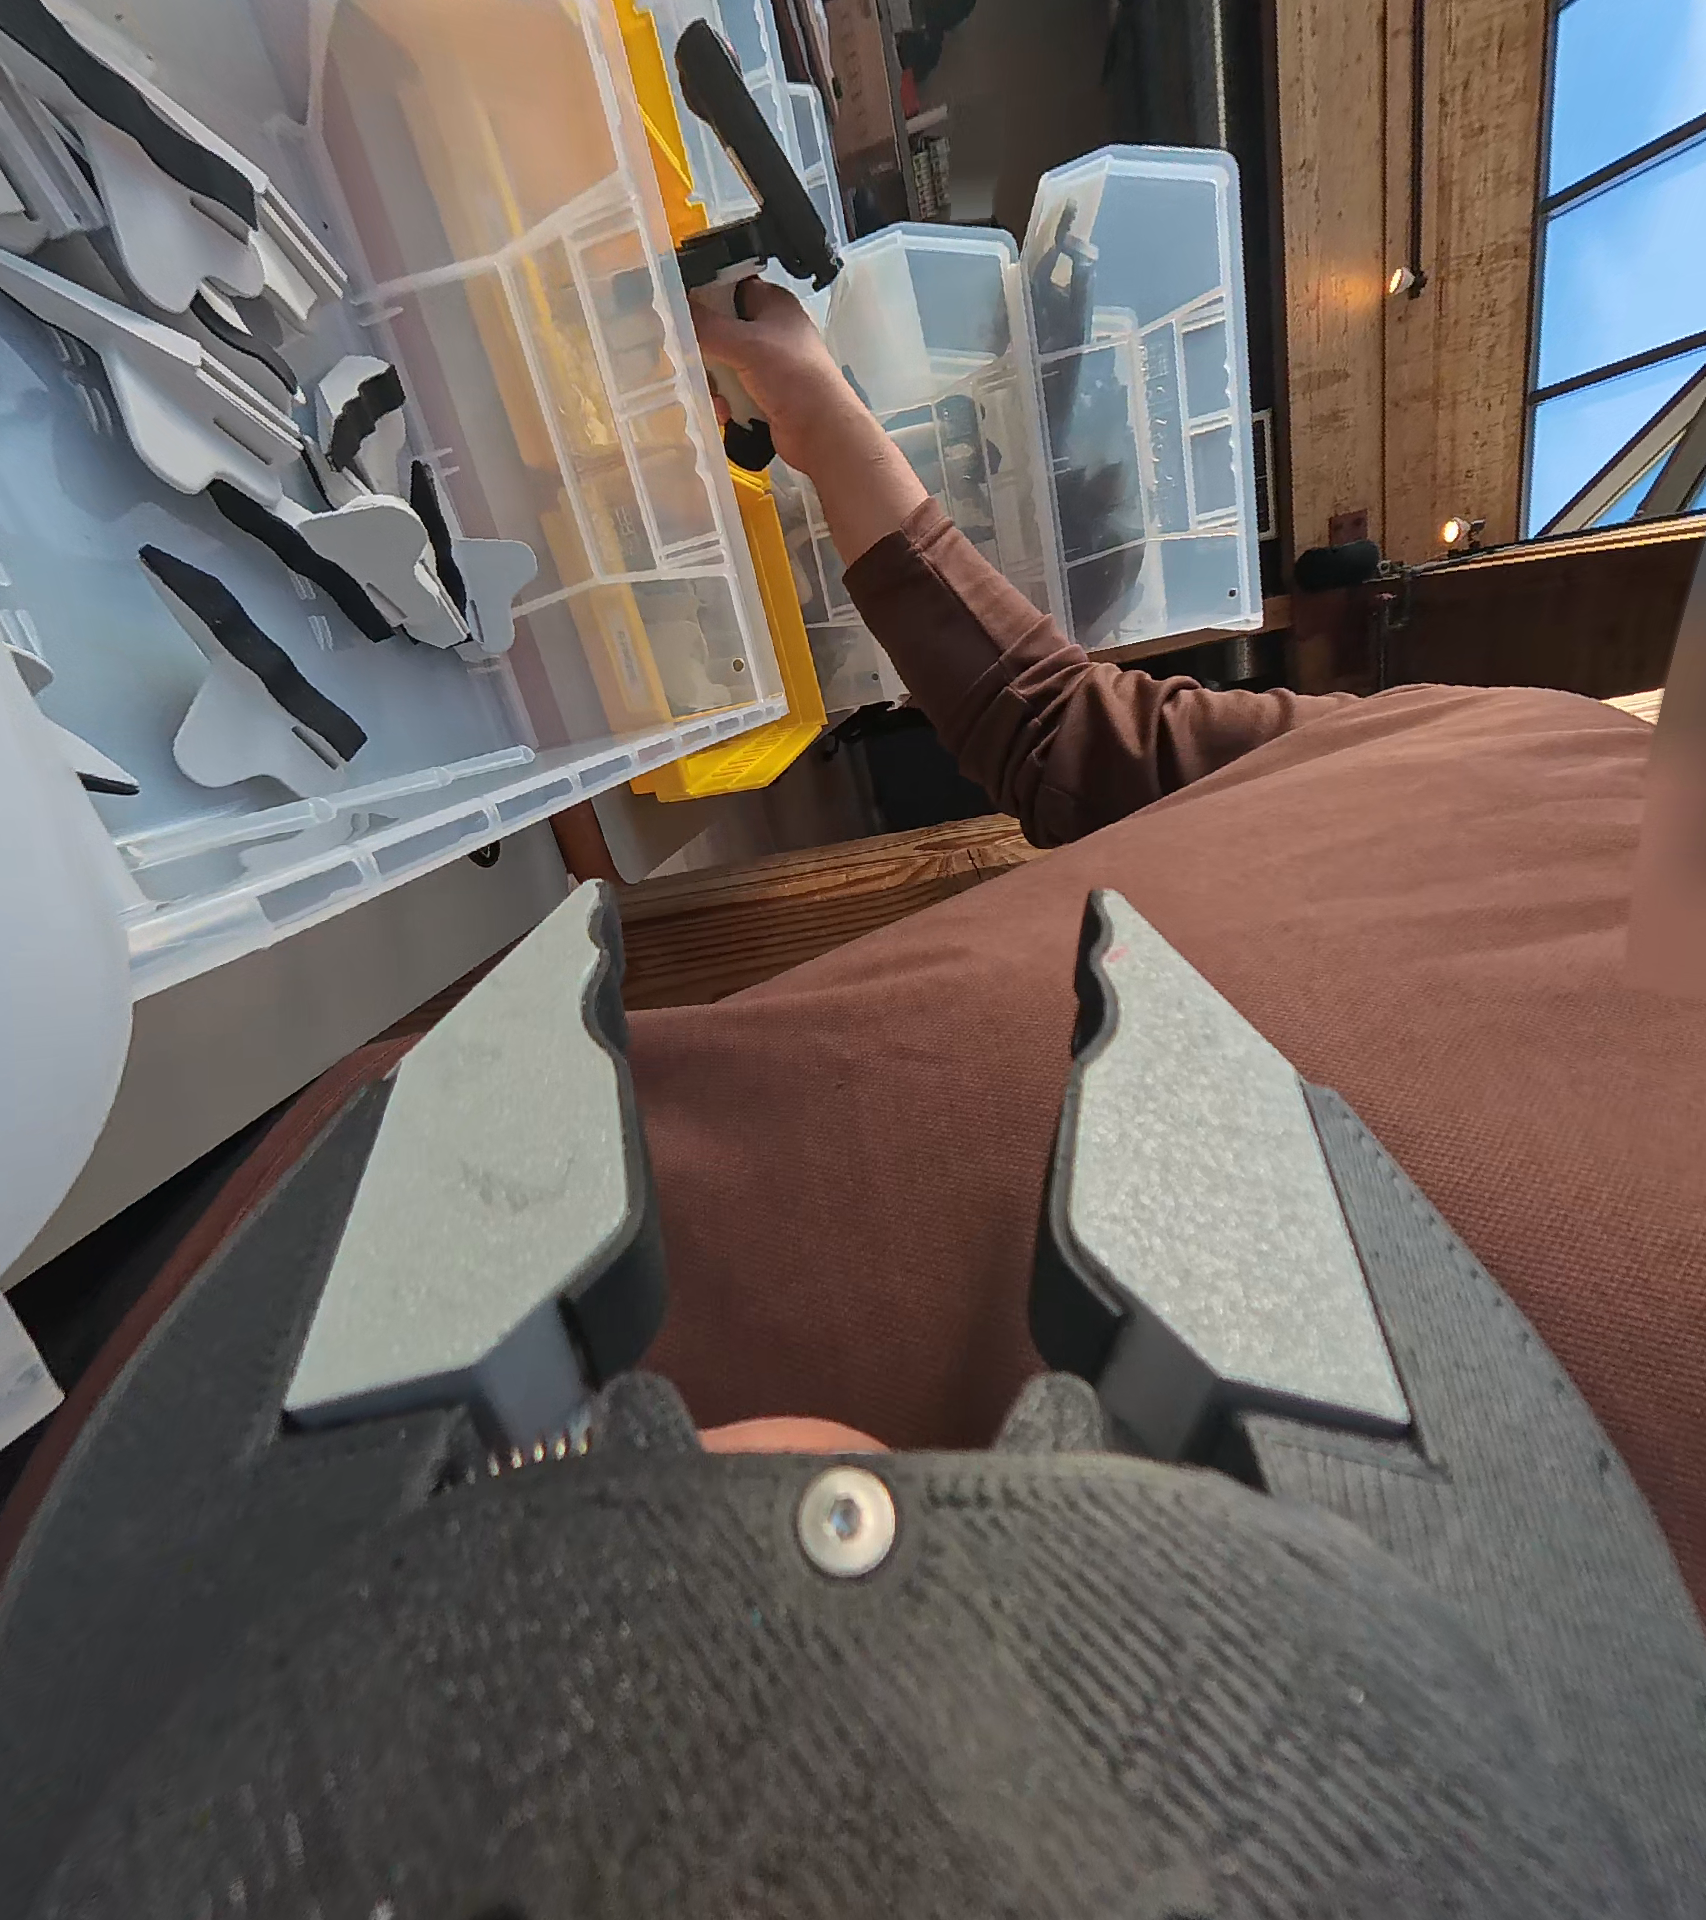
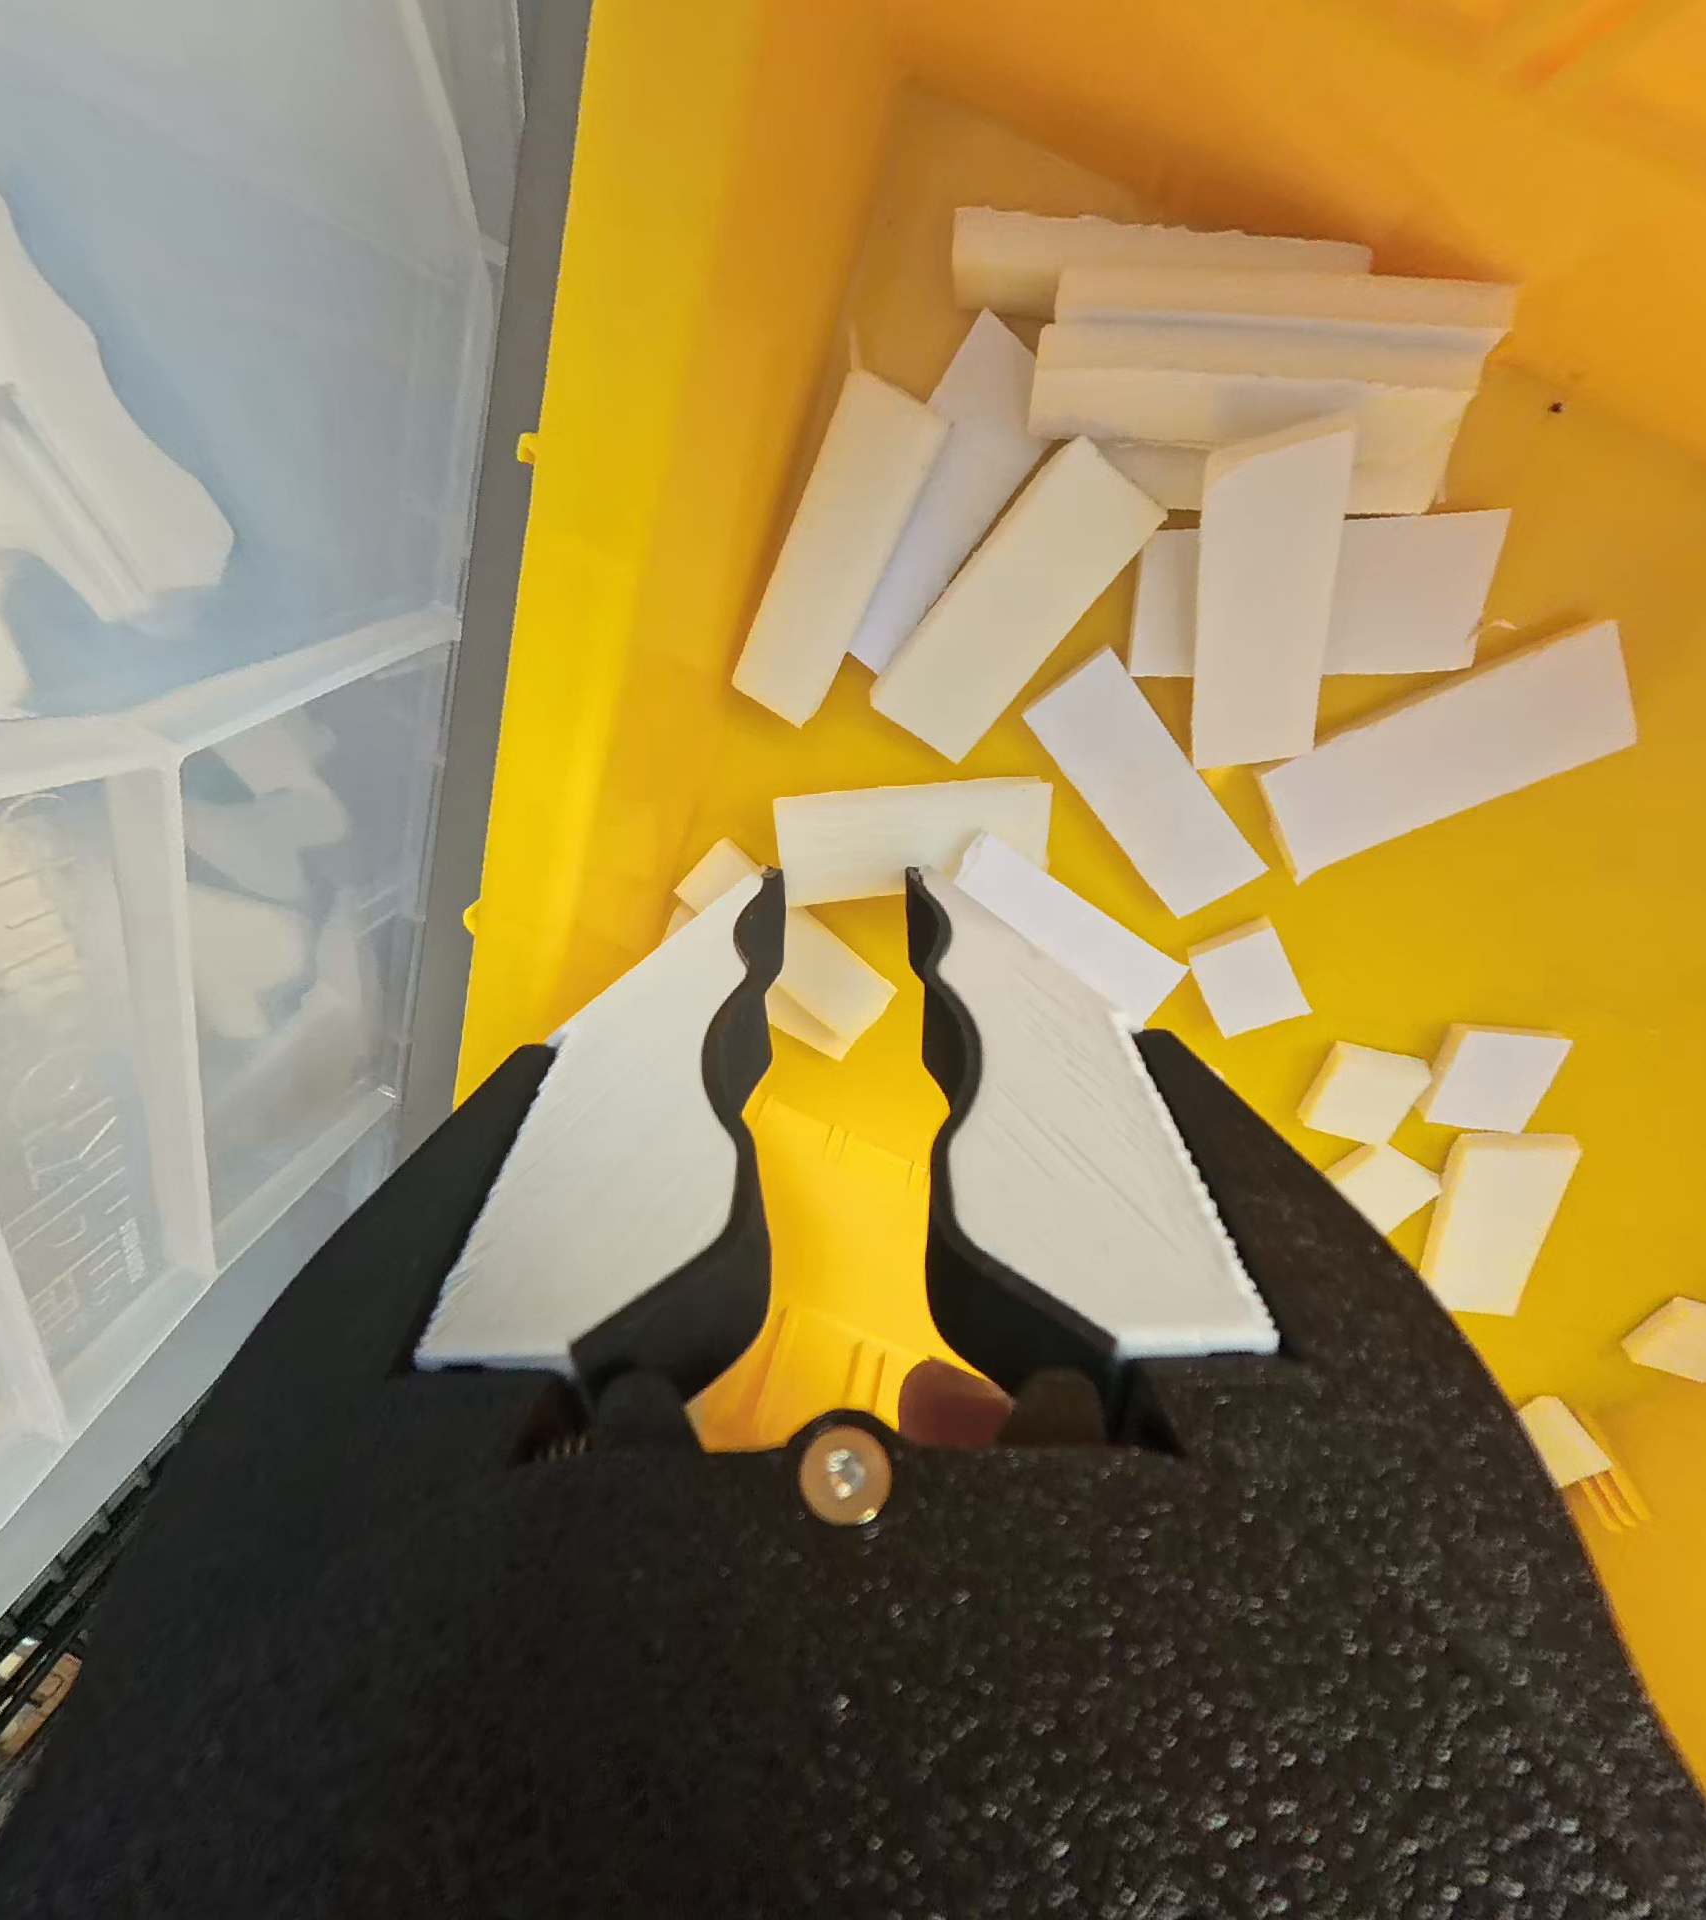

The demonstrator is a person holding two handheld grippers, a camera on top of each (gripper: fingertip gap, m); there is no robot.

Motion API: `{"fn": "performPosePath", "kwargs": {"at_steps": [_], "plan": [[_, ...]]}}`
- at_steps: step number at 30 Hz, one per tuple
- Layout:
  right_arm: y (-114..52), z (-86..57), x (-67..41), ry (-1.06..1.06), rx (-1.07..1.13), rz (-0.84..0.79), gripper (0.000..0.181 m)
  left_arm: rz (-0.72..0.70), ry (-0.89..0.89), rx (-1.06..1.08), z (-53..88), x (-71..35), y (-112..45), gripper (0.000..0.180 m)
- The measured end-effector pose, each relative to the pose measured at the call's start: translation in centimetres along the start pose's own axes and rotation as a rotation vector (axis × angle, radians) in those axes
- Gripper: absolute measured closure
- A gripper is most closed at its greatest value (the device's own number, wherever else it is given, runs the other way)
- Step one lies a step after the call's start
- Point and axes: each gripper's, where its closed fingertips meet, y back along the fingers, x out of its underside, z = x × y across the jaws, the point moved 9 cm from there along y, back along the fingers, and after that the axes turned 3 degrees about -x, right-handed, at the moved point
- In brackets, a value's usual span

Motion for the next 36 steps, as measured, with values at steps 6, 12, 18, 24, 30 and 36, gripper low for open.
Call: {"fn": "performPosePath", "kwargs": {"at_steps": [6,12,18,24,30,36], "plan": [[-0.1,0.2,0.0,-0.024,-0.043,-0.002,0.166,-0.003,-0.002,0.001,0.0,0.2,0.1,0.093],[1.8,0.9,0.0,-0.001,-0.035,-0.056,0.181,-0.020,0.003,0.001,0.3,0.4,0.3,0.094],[3.6,1.3,0.6,0.003,-0.018,-0.125,0.181,-0.009,-0.003,0.011,0.3,0.5,0.1,0.094],[5.2,1.3,1.2,-0.098,-0.205,-0.309,0.181,-0.005,0.004,0.022,0.6,0.5,0.1,0.094],[4.8,0.3,2.5,-0.229,-0.336,-0.396,0.181,0.018,0.002,0.030,0.6,0.6,-0.5,0.094],[4.4,1.0,2.7,-0.228,-0.349,-0.408,0.181,0.035,0.002,0.028,0.6,0.4,-0.8,0.095]]}}
